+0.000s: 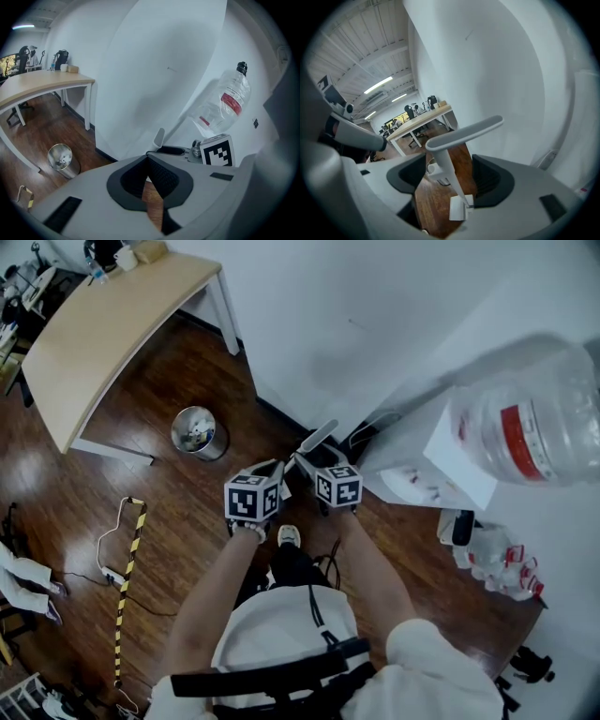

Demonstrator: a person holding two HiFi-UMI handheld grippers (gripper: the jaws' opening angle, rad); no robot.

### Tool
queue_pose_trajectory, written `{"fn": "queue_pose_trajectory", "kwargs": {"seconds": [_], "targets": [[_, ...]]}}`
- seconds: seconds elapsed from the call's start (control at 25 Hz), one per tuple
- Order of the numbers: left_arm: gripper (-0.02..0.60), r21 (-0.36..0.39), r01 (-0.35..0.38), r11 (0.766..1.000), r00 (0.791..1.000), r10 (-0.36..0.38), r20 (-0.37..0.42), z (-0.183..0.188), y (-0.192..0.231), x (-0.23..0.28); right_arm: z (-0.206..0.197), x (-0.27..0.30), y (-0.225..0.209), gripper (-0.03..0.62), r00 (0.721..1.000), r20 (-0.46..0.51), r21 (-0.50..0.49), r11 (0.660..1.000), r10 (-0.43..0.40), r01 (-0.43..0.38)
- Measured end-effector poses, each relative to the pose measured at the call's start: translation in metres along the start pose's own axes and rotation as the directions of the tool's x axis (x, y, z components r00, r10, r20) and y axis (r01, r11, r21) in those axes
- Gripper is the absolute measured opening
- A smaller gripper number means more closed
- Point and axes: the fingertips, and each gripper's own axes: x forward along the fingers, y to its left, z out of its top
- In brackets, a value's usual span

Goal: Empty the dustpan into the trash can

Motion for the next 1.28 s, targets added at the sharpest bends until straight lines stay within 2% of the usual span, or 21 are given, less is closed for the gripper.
{"fn": "queue_pose_trajectory", "kwargs": {"seconds": [0.12, 0.32, 0.36, 0.4, 0.48, 0.68, 0.84, 1.08, 1.28], "targets": [[-0.011, -0.018, -0.016, 1.000, 1.000, 0.016, 0.015, -0.004, 0.005, -0.008, -0.003, -0.009, 0.002, 0.360, 1.000, -0.004, 0.010, 1.000, -0.002, 0.002], [-0.011, -0.043, -0.030, 0.999, 0.997, 0.033, 0.074, -0.009, 0.014, -0.038, -0.001, -0.042, 0.022, 0.357, 0.999, 0.031, -0.005, 1.000, -0.012, 0.012], [-0.011, -0.052, -0.033, 0.998, 0.995, 0.038, 0.088, -0.011, 0.017, -0.047, 0.000, -0.050, 0.031, 0.309, 0.999, 0.039, -0.022, 1.000, -0.010, 0.011], [-0.011, -0.061, -0.035, 0.998, 0.994, 0.042, 0.103, -0.014, 0.019, -0.056, 0.002, -0.058, 0.041, 0.182, 0.999, 0.049, -0.044, 0.999, -0.010, 0.013], [-0.011, -0.078, -0.036, 0.996, 0.989, 0.047, 0.138, -0.021, 0.023, -0.079, 0.004, -0.074, 0.062, 0.002, 0.997, 0.073, -0.076, 0.997, -0.009, 0.014], [-0.011, -0.114, -0.039, 0.993, 0.969, 0.065, 0.237, -0.048, 0.027, -0.154, -0.002, -0.100, 0.136, 0.002, 0.995, 0.087, -0.113, 0.993, 0.048, -0.038], [-0.011, -0.127, -0.037, 0.991, 0.947, 0.076, 0.313, -0.086, 0.028, -0.224, -0.027, -0.125, 0.210, 0.002, 0.993, 0.074, -0.134, 0.988, 0.088, -0.077], [-0.011, -0.140, -0.040, 0.989, 0.907, 0.095, 0.410, -0.156, 0.021, -0.328, -0.080, -0.185, 0.310, 0.002, 0.995, 0.055, -0.202, 0.977, 0.082, -0.069], [-0.011, -0.126, -0.014, 0.992, 0.886, 0.071, 0.458, -0.198, -0.006, -0.377, -0.104, -0.238, 0.347, 0.002, 0.992, 0.114, -0.199, 0.979, 0.062, -0.038]]}}
